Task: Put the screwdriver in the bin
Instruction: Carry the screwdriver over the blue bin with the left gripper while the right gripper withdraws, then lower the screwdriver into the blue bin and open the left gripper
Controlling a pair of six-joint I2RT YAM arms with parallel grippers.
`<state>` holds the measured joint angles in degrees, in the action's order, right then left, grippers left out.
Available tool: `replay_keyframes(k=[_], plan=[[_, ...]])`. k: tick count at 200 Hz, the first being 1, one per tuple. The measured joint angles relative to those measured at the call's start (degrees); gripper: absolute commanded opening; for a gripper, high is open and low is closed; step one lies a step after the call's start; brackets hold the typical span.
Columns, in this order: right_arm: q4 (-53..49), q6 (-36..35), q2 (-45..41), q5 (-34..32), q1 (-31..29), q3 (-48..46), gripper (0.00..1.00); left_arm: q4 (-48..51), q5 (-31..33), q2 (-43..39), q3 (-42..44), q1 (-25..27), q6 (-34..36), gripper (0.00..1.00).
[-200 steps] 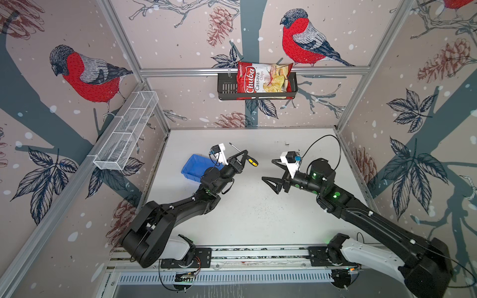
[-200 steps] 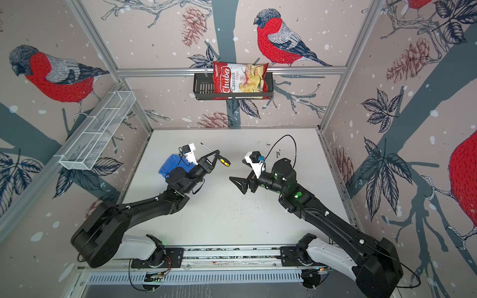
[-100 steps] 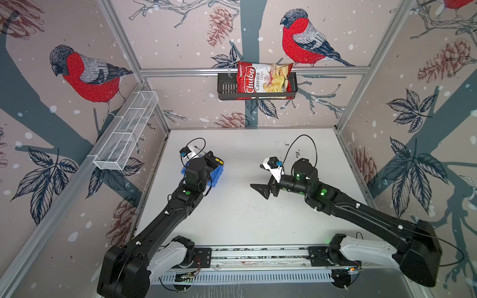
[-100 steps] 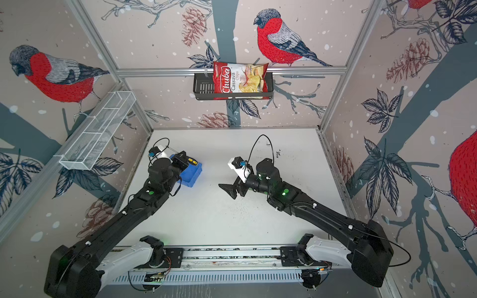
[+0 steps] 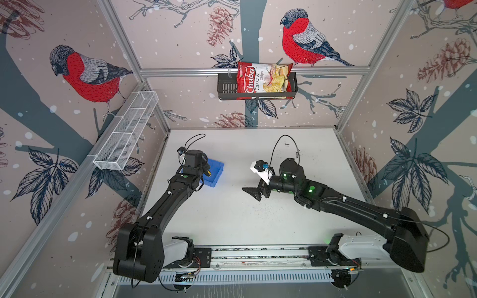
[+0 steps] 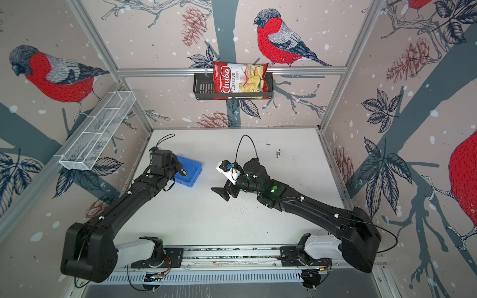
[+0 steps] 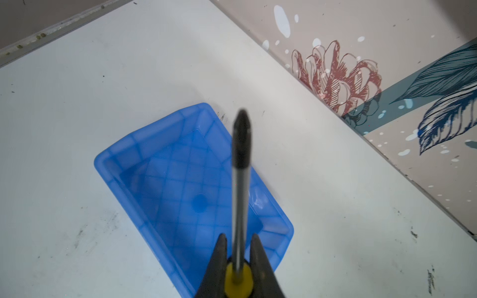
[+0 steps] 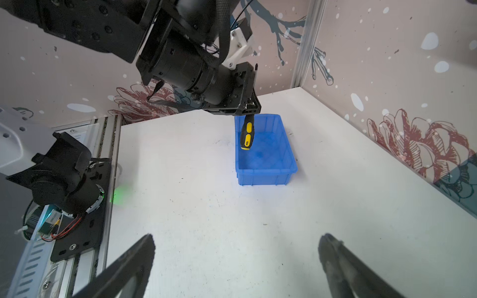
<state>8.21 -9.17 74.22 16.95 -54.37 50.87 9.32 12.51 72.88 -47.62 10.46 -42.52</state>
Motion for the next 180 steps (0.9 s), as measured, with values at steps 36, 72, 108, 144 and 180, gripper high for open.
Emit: replay_keyframes(k=[36,72,108,144,180], plan=[[-0.7,-1.2,2.4,-0.5,-1.6,1.0,1.00,2.9,0.2,4.7,-4.1,-0.5,0.5,0.00],[-1.4,-1.4,2.9,-1.7,-1.8,1.4,0.99,5.2,1.5,8.3,-5.7,-0.6,0.5,0.00],[-1.4,-1.6,3.7,-2.8,-1.9,1.7,1.00,7.1,1.4,12.6,-7.6,-0.7,-2.0,0.00],[-1.9,-1.6,4.7,-3.0,-1.9,1.9,1.00,10.3,1.0,18.1,-10.9,-0.7,-4.1,0.00],[-1.9,-1.5,5.4,-3.0,-1.9,1.7,0.99,11.2,-0.6,21.9,-12.6,-0.8,-5.5,0.00]])
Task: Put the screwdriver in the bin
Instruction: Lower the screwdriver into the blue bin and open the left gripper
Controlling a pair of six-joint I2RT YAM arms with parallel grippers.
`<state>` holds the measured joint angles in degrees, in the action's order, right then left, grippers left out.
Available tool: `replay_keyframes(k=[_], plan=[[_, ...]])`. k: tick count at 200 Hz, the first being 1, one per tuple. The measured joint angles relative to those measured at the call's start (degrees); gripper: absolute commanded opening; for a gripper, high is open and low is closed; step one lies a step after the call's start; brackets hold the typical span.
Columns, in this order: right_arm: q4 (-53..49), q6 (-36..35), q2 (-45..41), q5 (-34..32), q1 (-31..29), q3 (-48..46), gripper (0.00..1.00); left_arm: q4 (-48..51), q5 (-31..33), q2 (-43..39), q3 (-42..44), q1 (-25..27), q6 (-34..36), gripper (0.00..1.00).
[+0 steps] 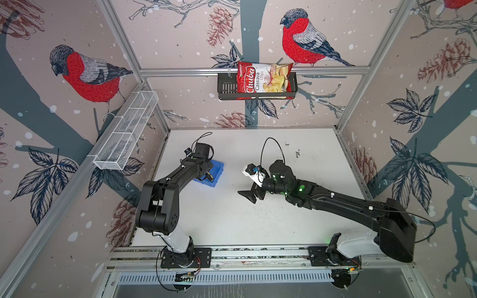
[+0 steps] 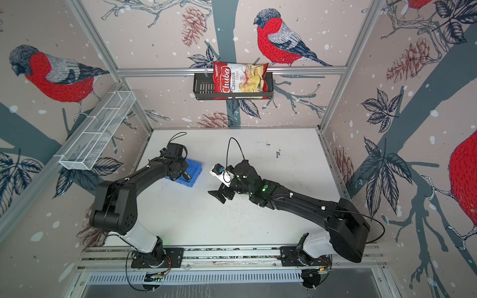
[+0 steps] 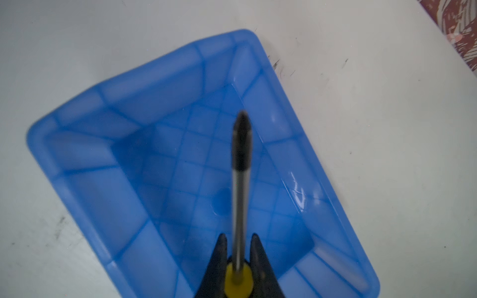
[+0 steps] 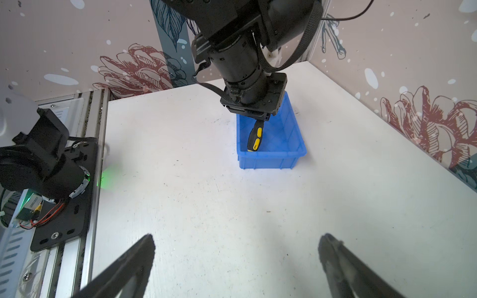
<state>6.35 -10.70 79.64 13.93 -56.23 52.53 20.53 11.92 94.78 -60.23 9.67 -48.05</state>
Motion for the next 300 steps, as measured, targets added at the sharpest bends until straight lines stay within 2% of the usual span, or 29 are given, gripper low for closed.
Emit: replay_keyframes(k=[93,200,232,264,282,300], plan=[[-0.9,0.1,0.7,-0.6,0.0,-0.3,1.00,0.7,-0.4,3.8,-0.9,-0.1,-1.7,0.04],[-0.8,0.2,0.5,-1.7,0.4,-1.0,0.99,0.6,-0.7,2.7,-0.4,-0.2,-2.6,0.25],[0.0,0.4,-0.6,-1.7,0.7,-1.6,1.00,0.6,0.2,0.7,-0.3,-0.2,-2.0,0.36],[0.5,0.6,-1.8,-1.7,1.2,-2.0,0.99,0.8,0.4,-1.7,-0.3,-0.2,-1.4,0.43],[1.0,1.0,-3.0,-1.7,1.7,-2.7,1.00,1.1,0.6,-3.5,-0.3,-0.2,-0.8,0.55],[2.4,1.9,-4.5,-1.7,2.7,-4.2,0.99,1.1,1.6,-6.3,-0.3,-0.1,1.0,0.73]])
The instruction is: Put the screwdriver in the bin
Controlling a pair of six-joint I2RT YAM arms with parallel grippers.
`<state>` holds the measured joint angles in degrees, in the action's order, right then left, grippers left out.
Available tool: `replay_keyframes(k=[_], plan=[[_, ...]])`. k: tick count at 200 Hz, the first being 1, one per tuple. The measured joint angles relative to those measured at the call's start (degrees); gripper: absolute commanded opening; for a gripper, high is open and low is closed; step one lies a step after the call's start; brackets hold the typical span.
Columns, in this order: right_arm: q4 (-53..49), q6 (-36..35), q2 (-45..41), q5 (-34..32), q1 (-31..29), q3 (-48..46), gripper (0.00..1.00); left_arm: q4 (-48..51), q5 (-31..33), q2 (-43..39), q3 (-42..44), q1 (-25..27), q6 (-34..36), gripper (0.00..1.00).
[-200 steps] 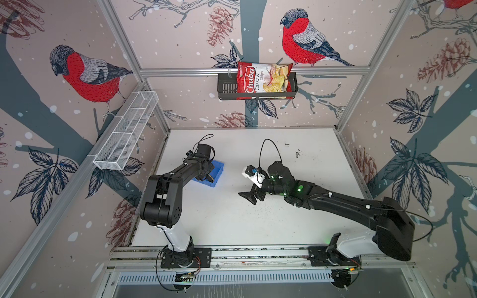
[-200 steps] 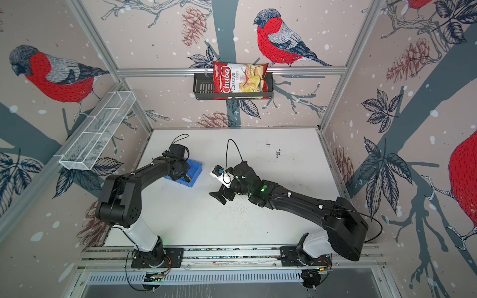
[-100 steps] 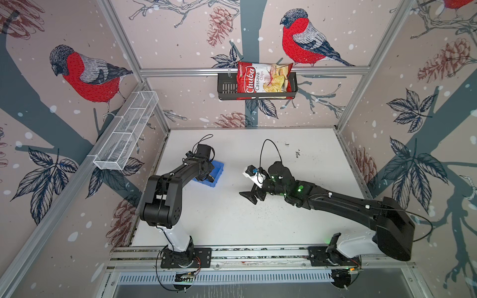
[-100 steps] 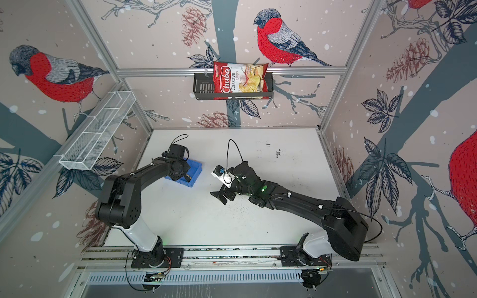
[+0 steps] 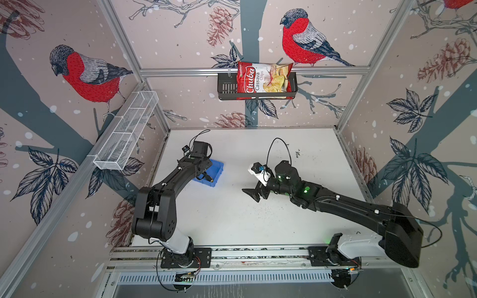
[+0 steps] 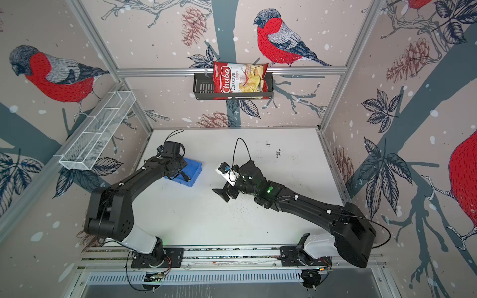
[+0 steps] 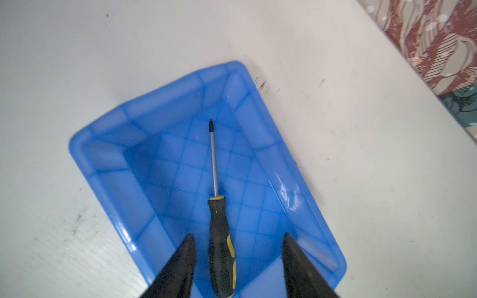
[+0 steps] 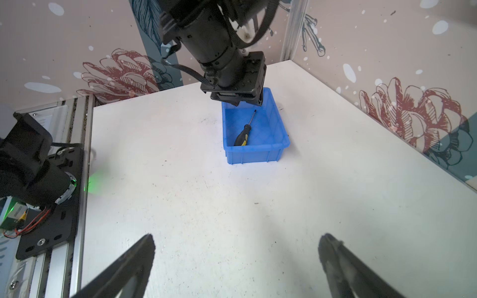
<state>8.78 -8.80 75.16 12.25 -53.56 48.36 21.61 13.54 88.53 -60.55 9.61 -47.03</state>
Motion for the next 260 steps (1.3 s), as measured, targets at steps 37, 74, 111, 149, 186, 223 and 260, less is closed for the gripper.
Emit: replay_keyframes(k=[37,74,111,149,186,223,260], plan=[[3.8,2.7,-3.0,-1.2,2.6,-3.2,1.00,-1.5,1.1,-5.1,1.0,0.4,7.2,0.91],[10.4,7.3,-8.4,-6.4,8.2,-8.3,0.99,-8.1,1.5,-13.2,5.0,1.7,17.1,0.92],[15.8,12.1,-12.5,-11.7,14.5,-13.6,0.99,-18.4,-1.0,-21.2,14.7,1.8,26.5,0.98],[21.3,17.0,-16.0,-15.5,24.2,-19.7,1.00,-31.3,-5.8,-26.4,24.6,1.8,33.5,0.98],[26.5,18.1,-17.1,-20.0,33.1,-27.0,1.00,-41.4,-5.0,-27.0,31.9,1.8,37.9,0.98],[30.2,17.4,-16.9,-25.8,40.3,-31.2,0.99,-51.9,-3.0,-25.3,39.1,1.8,41.6,0.99],[35.6,14.9,-12.8,-29.8,45.8,-34.5,0.99,-65.4,3.0,-19.8,46.4,1.6,46.2,0.98]])
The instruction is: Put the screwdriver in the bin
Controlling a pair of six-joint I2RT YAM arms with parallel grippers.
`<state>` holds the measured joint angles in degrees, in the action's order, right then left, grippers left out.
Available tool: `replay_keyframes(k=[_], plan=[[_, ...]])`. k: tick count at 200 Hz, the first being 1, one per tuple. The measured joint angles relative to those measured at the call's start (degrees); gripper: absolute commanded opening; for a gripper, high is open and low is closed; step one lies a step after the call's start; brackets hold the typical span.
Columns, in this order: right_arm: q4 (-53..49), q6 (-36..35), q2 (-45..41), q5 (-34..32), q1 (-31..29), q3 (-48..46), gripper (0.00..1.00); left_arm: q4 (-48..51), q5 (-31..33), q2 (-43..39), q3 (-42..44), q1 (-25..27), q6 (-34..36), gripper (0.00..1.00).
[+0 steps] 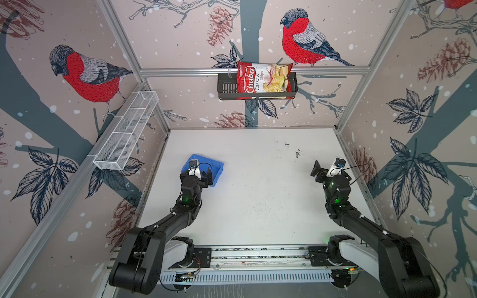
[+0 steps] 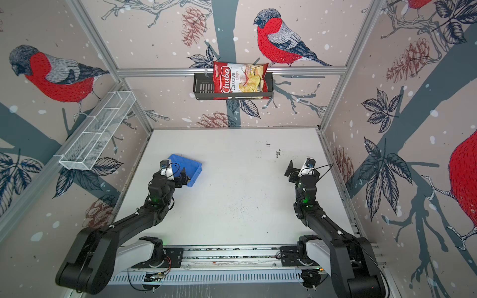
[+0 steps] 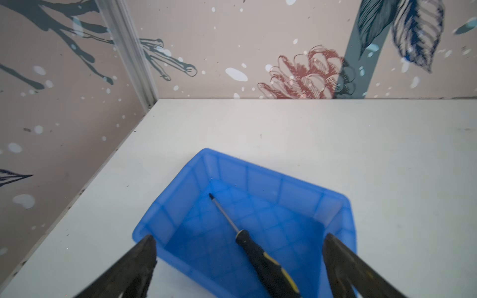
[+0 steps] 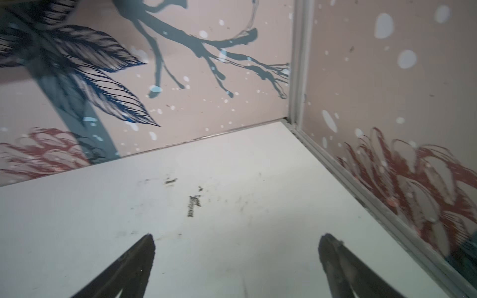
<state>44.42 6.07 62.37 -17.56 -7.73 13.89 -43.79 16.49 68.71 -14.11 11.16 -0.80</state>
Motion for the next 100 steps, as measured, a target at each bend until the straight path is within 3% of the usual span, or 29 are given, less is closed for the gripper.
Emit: replay_keyframes(k=[57,100], plan=[[13.8,-1.6,9.8,-0.3,4.4,-4.5,1.00,-20.7,1.5,13.0,3.0,-2.1,4.2,0.97],[22.5,-1.5,15.6,3.1,6.0,-6.2,0.99,-28.8,1.1,19.5,2.5,-5.4,3.7,0.97]])
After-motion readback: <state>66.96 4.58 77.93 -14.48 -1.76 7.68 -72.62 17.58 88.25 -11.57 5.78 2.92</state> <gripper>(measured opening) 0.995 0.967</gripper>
